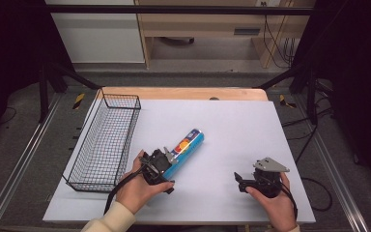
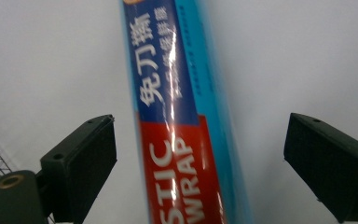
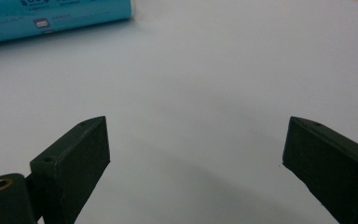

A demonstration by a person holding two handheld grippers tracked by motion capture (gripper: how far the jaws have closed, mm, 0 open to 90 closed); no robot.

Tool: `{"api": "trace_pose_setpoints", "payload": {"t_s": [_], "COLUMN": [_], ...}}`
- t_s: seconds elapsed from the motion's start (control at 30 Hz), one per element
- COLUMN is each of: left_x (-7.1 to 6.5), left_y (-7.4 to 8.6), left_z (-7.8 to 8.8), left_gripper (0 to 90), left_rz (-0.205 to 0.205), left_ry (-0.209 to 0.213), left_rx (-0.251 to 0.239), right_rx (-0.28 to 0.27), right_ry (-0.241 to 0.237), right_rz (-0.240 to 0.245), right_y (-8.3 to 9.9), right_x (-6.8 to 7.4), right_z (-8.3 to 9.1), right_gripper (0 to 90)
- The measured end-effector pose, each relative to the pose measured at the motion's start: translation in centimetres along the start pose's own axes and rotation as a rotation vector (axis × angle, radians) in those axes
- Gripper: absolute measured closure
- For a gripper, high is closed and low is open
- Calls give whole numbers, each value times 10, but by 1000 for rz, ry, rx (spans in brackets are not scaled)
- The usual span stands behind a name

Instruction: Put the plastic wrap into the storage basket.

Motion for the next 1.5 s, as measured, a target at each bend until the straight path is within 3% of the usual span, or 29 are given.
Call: {"api": "trace_pose_setpoints", "payload": {"t_s": [0.2,0.6,0.93,1.27,1.5], "left_x": [5,13,12,15,17], "left_y": [-12,-33,-42,-43,-41], "left_z": [-13,-37,-51,-55,-59], "left_gripper": [97,175,248,255,256], "left_rz": [19,27,30,38,49], "left_ry": [-17,-79,-68,-50,-14], "left_rx": [-11,96,143,147,151], "right_rx": [12,18,23,25,26], "right_ry": [-5,-17,-26,-29,-28], "right_rz": [-5,-6,3,-2,-4], "right_y": [1,1,2,2,2], "right_x": [0,3,4,5,5], "right_z": [-2,-3,-3,-3,-3], "right_gripper": [81,87,91,94,95]}}
Point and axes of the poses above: each handheld gripper's, and its own axes: z roughly backward along the jaws, y roughly out of its underside, x roughly to its left, the point moved 5 cm from there along -z, roughly forward along the jaws, and after that the axes turned 7 degrees about -z, right-handed, at the moved point
